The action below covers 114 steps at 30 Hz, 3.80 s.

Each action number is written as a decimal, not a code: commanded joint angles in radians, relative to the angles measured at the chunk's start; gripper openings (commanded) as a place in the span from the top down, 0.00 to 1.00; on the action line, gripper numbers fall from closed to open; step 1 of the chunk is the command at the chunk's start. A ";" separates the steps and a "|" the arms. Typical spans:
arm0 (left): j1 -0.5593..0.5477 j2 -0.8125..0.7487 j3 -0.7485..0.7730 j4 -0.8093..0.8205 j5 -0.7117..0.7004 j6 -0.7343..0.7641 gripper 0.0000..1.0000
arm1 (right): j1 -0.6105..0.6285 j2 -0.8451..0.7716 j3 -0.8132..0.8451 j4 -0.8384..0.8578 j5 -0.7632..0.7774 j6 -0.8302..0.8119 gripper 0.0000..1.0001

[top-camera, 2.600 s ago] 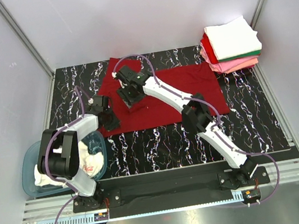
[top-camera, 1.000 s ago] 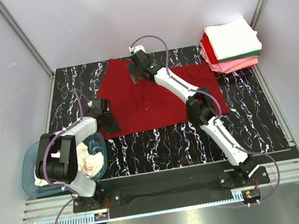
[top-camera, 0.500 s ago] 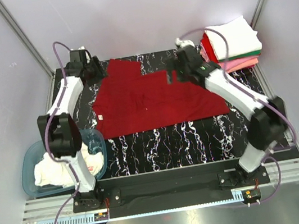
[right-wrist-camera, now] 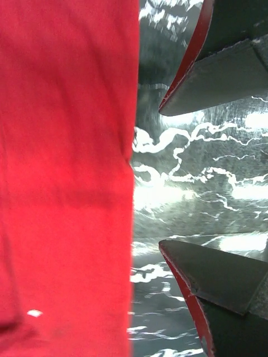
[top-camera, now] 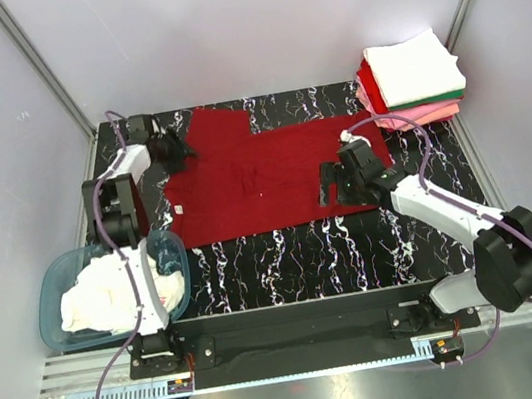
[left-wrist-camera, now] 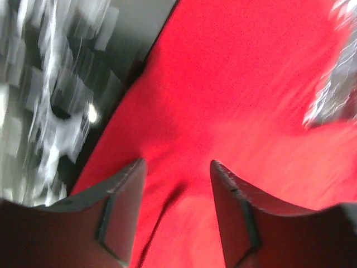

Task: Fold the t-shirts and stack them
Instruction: Fold the tshirt

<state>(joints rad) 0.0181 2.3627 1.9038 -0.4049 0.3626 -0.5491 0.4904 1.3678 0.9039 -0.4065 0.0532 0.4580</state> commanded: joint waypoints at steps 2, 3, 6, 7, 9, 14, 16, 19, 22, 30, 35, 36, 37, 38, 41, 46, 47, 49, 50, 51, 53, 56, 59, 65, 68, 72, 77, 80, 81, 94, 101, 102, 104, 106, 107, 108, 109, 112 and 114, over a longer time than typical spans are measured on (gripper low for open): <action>-0.055 -0.383 -0.278 0.094 -0.017 -0.012 0.38 | -0.104 -0.012 0.029 -0.098 0.162 0.114 0.00; -0.073 -0.470 -0.316 0.077 -0.048 0.001 0.38 | -0.140 -0.012 -0.006 -0.098 0.118 0.132 0.00; -0.113 -0.618 -0.458 0.037 -0.115 0.018 0.36 | -0.288 -0.024 -0.071 -0.084 -0.008 0.165 0.00; -0.124 -0.646 -0.512 0.023 -0.128 0.014 0.36 | -0.341 -0.027 -0.104 -0.080 -0.032 0.169 0.00; -0.151 -0.695 -0.552 -0.017 -0.110 0.005 0.36 | -0.365 -0.045 -0.134 -0.077 -0.042 0.176 0.00; -0.233 -0.760 -0.735 -0.017 -0.132 -0.026 0.36 | -0.447 -0.059 -0.148 -0.107 -0.024 0.182 0.00; -0.237 -0.773 -0.778 -0.008 -0.148 -0.031 0.36 | -0.481 -0.050 -0.158 -0.101 -0.045 0.169 0.00; -0.237 -0.810 -0.830 -0.025 -0.221 -0.028 0.36 | -0.539 -0.020 -0.168 -0.069 -0.067 0.156 0.00; -0.239 -0.835 -0.851 -0.075 -0.283 -0.051 0.36 | -0.578 0.029 -0.168 -0.034 -0.078 0.146 0.00; -0.299 -0.885 -0.948 -0.091 -0.425 -0.135 0.32 | -0.645 0.172 -0.106 0.038 -0.137 0.130 0.10; -0.316 -0.858 -0.977 -0.089 -0.447 -0.166 0.31 | -0.681 0.234 -0.091 0.058 -0.174 0.113 0.36; -0.323 -0.856 -0.986 -0.084 -0.450 -0.170 0.31 | -0.682 0.237 -0.094 0.063 -0.182 0.108 0.44; -0.331 -0.852 -1.000 -0.075 -0.455 -0.175 0.31 | -0.685 0.240 -0.094 0.072 -0.188 0.110 0.51; -0.346 -0.841 -1.003 -0.075 -0.459 -0.182 0.31 | -0.687 0.243 -0.094 0.072 -0.188 0.107 0.62; -0.365 -0.804 -1.005 -0.075 -0.470 -0.187 0.31 | -0.696 0.255 -0.089 0.075 -0.185 0.097 0.78; -0.394 -0.741 -1.016 -0.048 -0.465 -0.195 0.41 | -0.720 0.269 -0.083 0.074 -0.182 0.093 0.95; -0.399 -0.734 -1.017 -0.046 -0.461 -0.195 0.42 | -0.728 0.266 -0.085 0.072 -0.179 0.091 1.00; -0.409 -0.711 -1.029 -0.031 -0.453 -0.196 0.49 | -0.753 0.251 -0.094 0.064 -0.179 0.093 1.00; -0.418 -0.708 -1.034 -0.029 -0.441 -0.198 0.53 | -0.759 0.241 -0.099 0.057 -0.173 0.096 1.00; -0.425 -0.704 -1.045 -0.023 -0.436 -0.198 0.55 | -0.768 0.220 -0.103 0.042 -0.170 0.097 1.00; -0.448 -0.701 -1.055 -0.018 -0.424 -0.203 0.62 | -0.779 0.191 -0.121 0.026 -0.148 0.108 1.00; -0.486 -0.712 -1.098 -0.009 -0.386 -0.230 0.67 | -0.828 0.128 -0.149 -0.006 -0.128 0.111 1.00; -0.552 -0.761 -1.143 -0.008 -0.378 -0.268 0.76 | -0.886 0.073 -0.178 -0.046 -0.107 0.119 1.00; -0.710 -0.891 -1.230 -0.029 -0.369 -0.374 0.89 | -0.973 -0.038 -0.221 -0.101 -0.139 0.183 1.00; -0.805 -0.988 -1.268 -0.067 -0.375 -0.445 0.89 | -1.003 -0.096 -0.229 -0.153 -0.142 0.218 1.00; -0.905 -1.175 -1.319 -0.170 -0.413 -0.532 0.91 | -1.021 -0.221 -0.235 -0.279 -0.131 0.269 1.00; -0.977 -1.364 -1.355 -0.297 -0.450 -0.606 0.79 | -1.023 -0.416 -0.281 -0.423 -0.130 0.370 1.00; -0.977 -1.468 -1.301 -0.399 -0.514 -0.583 0.42 | -1.023 -0.502 -0.295 -0.431 -0.153 0.424 0.93; -0.969 -1.491 -1.228 -0.434 -0.545 -0.525 0.35 | -1.021 -0.513 -0.292 -0.425 -0.148 0.423 0.75; -0.293 -0.868 -0.582 -0.216 -0.369 0.063 0.22 | -1.021 -0.449 -0.180 -0.213 -0.279 0.249 0.01; -0.173 -0.284 -0.069 -0.247 -0.241 0.150 0.29 | -1.020 -0.458 -0.106 -0.225 -0.363 0.125 0.00; -0.152 -0.237 -0.022 -0.262 -0.237 0.152 0.30 | -1.015 -0.454 -0.099 -0.227 -0.403 0.119 0.00; -0.133 -0.136 0.059 -0.272 -0.206 0.152 0.30 | -1.006 -0.455 -0.097 -0.223 -0.423 0.125 0.00; -0.118 -0.086 0.138 -0.273 -0.191 0.155 0.30 | -0.991 -0.463 -0.099 -0.213 -0.446 0.126 0.00; -0.113 -0.047 0.158 -0.270 -0.188 0.158 0.30 | -0.986 -0.469 -0.097 -0.212 -0.447 0.126 0.00; -0.110 -0.028 0.193 -0.272 -0.179 0.155 0.30 | -0.981 -0.470 -0.094 -0.210 -0.449 0.123 0.00; -0.107 0.002 0.207 -0.276 -0.169 0.153 0.30 | -0.971 -0.469 -0.092 -0.212 -0.449 0.123 0.00; -0.104 0.045 0.233 -0.272 -0.163 0.138 0.31 | -0.963 -0.457 -0.082 -0.213 -0.454 0.122 0.00; -0.106 0.058 0.227 -0.262 -0.154 0.126 0.33 | -0.961 -0.452 -0.074 -0.218 -0.454 0.122 0.00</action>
<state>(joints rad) -0.0811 2.4065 2.0888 -0.6785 0.1555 -0.4210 -0.4786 0.9157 0.7803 -0.6476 -0.3668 0.5991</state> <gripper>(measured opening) 0.677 0.994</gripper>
